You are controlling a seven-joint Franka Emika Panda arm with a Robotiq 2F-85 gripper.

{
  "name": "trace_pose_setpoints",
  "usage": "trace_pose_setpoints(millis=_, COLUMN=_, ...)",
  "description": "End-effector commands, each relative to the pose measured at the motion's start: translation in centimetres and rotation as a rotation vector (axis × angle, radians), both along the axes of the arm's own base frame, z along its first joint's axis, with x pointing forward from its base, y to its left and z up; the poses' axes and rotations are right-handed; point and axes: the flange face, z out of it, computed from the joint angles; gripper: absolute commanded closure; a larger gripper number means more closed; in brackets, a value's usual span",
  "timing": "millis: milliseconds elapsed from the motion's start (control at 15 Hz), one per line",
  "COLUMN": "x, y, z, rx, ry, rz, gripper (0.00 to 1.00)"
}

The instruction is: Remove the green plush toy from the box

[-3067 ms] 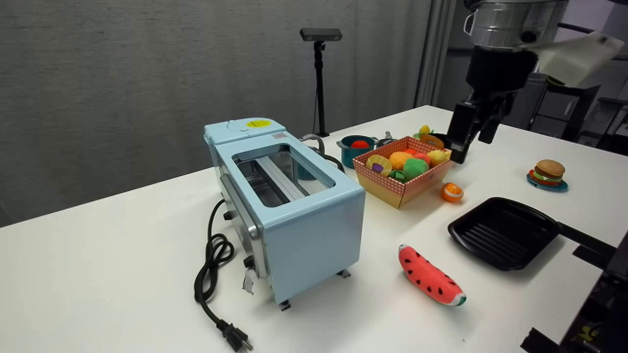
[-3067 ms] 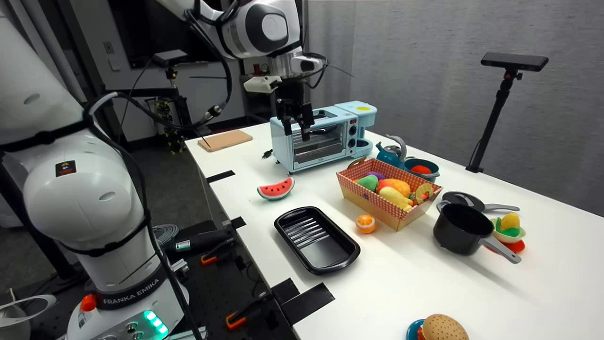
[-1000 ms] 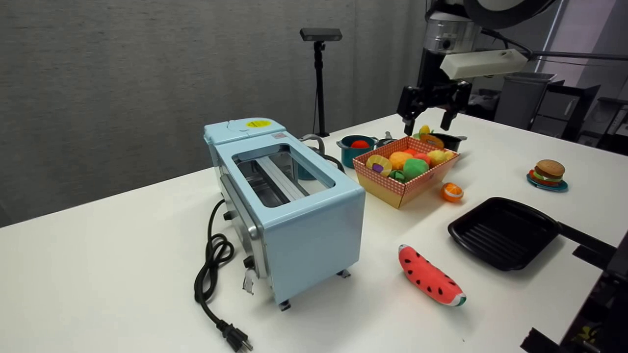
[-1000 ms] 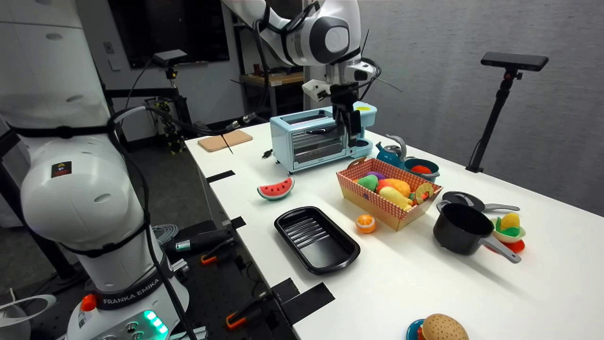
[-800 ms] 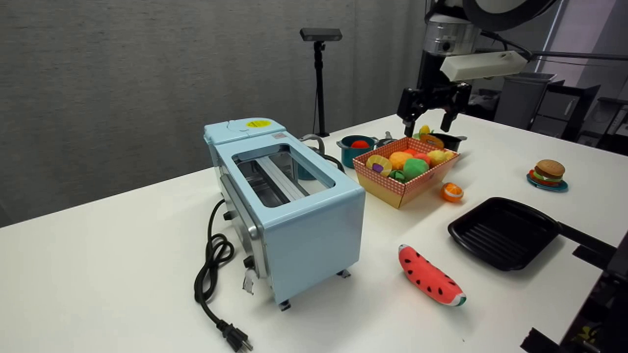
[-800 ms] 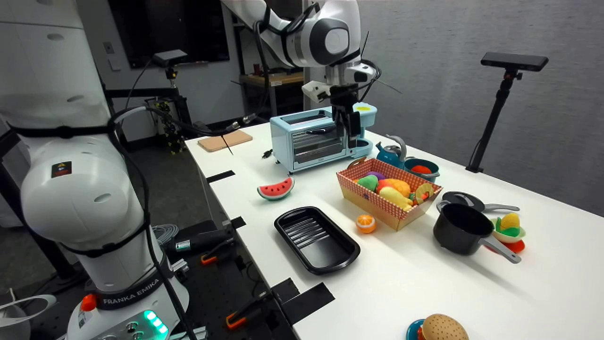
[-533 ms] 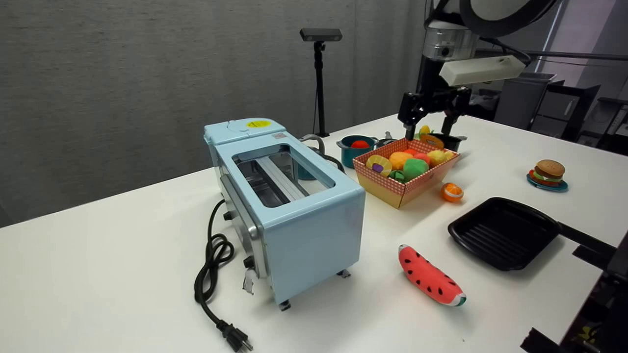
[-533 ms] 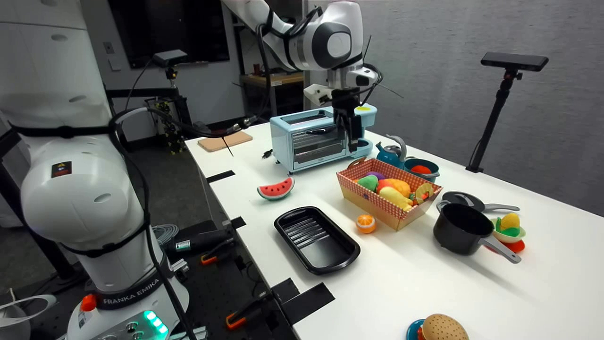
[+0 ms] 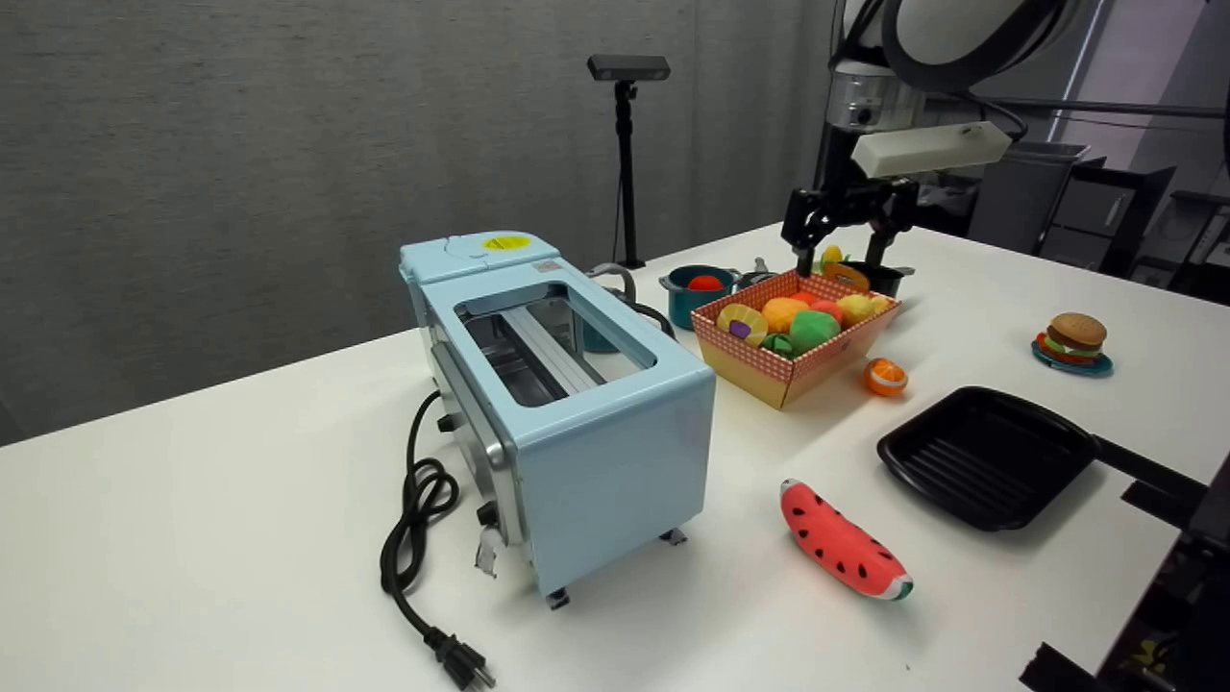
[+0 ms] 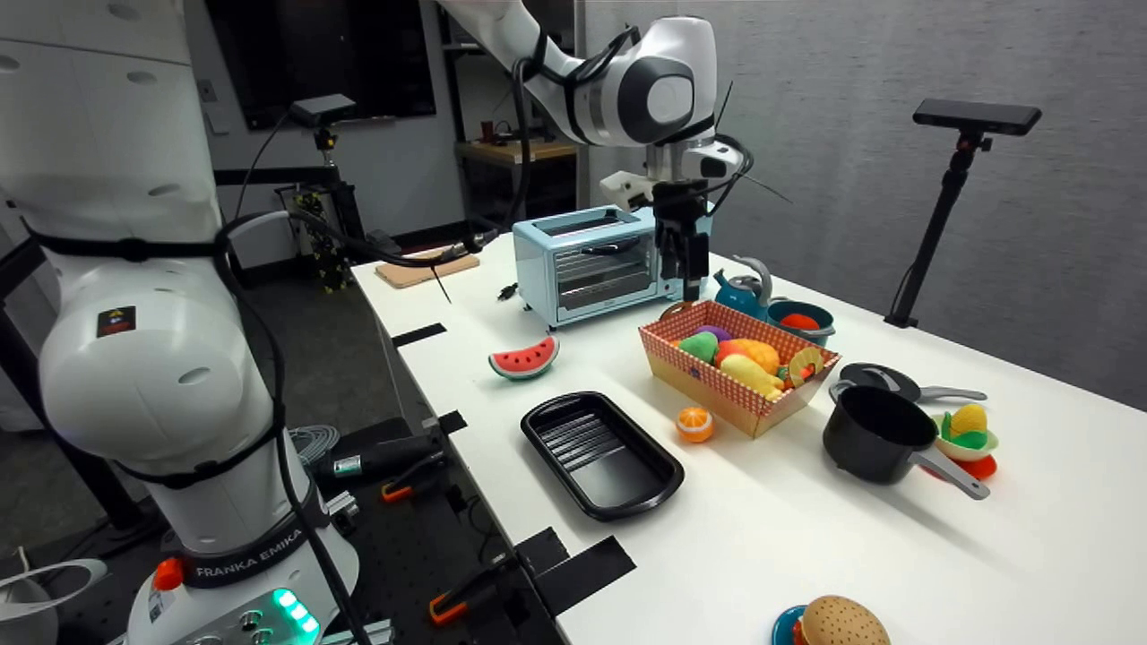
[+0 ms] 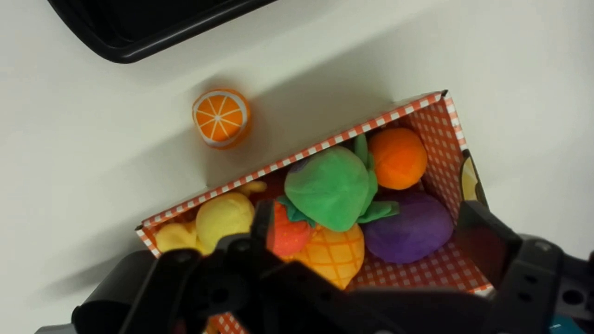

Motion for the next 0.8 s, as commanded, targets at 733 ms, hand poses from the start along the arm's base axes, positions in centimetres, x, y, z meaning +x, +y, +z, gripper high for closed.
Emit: trace_pose_setpoints(millis=733, x=4.1, y=-0.7, z=-4.1, rx=-0.005, ry=0.012, rz=0.007, gripper=0.00)
